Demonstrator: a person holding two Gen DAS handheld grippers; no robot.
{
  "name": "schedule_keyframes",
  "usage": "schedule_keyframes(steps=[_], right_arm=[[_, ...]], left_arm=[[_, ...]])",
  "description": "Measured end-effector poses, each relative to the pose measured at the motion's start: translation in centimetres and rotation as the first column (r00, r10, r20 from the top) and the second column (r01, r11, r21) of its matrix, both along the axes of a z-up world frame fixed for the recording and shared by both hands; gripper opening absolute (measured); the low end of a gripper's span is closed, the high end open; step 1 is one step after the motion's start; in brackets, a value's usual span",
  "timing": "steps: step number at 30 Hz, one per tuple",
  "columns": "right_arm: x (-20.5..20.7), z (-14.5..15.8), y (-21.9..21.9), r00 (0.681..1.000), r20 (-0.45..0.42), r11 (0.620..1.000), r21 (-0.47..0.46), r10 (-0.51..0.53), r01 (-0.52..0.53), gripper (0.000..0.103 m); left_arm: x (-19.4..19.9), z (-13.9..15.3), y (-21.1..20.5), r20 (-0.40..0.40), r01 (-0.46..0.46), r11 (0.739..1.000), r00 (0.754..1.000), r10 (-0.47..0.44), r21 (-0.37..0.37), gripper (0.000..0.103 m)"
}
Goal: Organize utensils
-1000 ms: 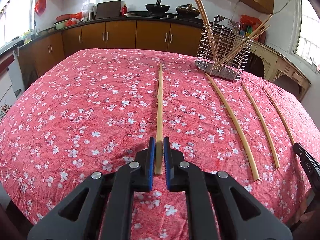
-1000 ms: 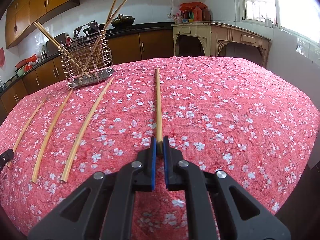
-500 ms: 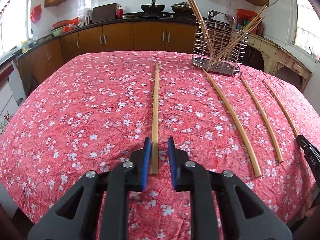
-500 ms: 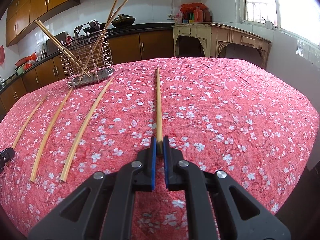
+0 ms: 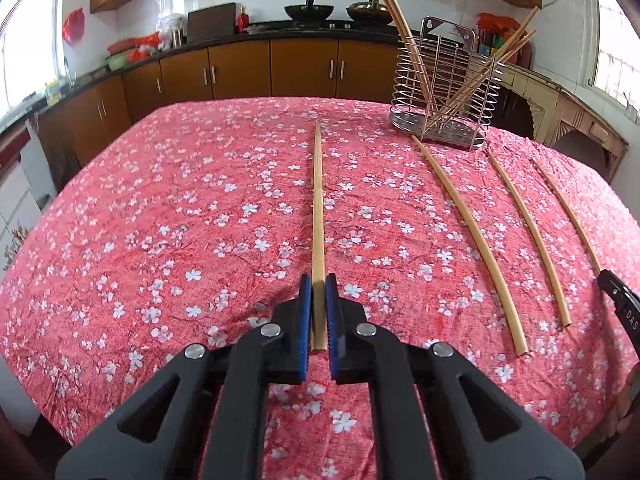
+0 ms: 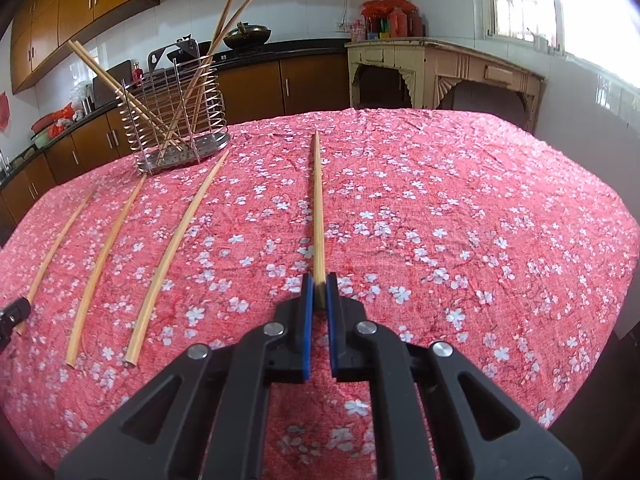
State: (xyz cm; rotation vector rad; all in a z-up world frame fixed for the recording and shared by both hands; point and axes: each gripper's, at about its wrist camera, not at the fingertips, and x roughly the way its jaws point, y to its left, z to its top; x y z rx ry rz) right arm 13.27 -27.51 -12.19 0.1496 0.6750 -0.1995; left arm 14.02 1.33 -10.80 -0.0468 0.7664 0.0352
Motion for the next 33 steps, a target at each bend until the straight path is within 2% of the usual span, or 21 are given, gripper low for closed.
schedule_keyframes(steps=[6, 15, 19, 25, 30, 33], right_arm=[[-0.7, 2.6, -0.4, 0.998, 0.067, 1.0, 0.003, 0.002, -0.002, 0.007], [-1.5, 8.9, -0.9, 0.972, 0.234, 0.999, -0.032, 0.016, -0.009, 0.007], [-1.4, 12.4, -1.5, 0.948, 0.317, 0.998, -0.061, 0.026, -0.007, 0.007], [-0.6, 16.9, -2.7, 0.916, 0.399, 0.998, -0.061, 0.036, -0.012, 0.007], [0.3, 20.7, -3.1, 0.886, 0.462, 0.997, -0.068, 0.051, -0.022, 0.007], [0.5, 22.7, -3.1, 0.867, 0.494, 0.996, -0.077, 0.068, -0.034, 0.007]], left_arm=[[-0.6, 0.9, 0.2, 0.009, 0.008, 1.0, 1.0, -0.008, -0.008, 0.007], [-1.8, 5.9, 1.0, 0.143, 0.038, 0.999, 0.989, -0.039, 0.009, 0.007], [-1.7, 9.6, 1.7, 0.239, 0.032, 0.999, 0.97, -0.042, 0.044, 0.007], [-0.9, 15.2, 3.2, 0.36, 0.007, 0.999, 0.933, -0.022, 0.045, 0.007], [-0.2, 18.4, 2.9, 0.429, -0.002, 0.997, 0.903, -0.032, 0.079, 0.007], [0.0, 19.3, 2.9, 0.442, 0.008, 0.997, 0.896, -0.041, 0.078, 0.007]])
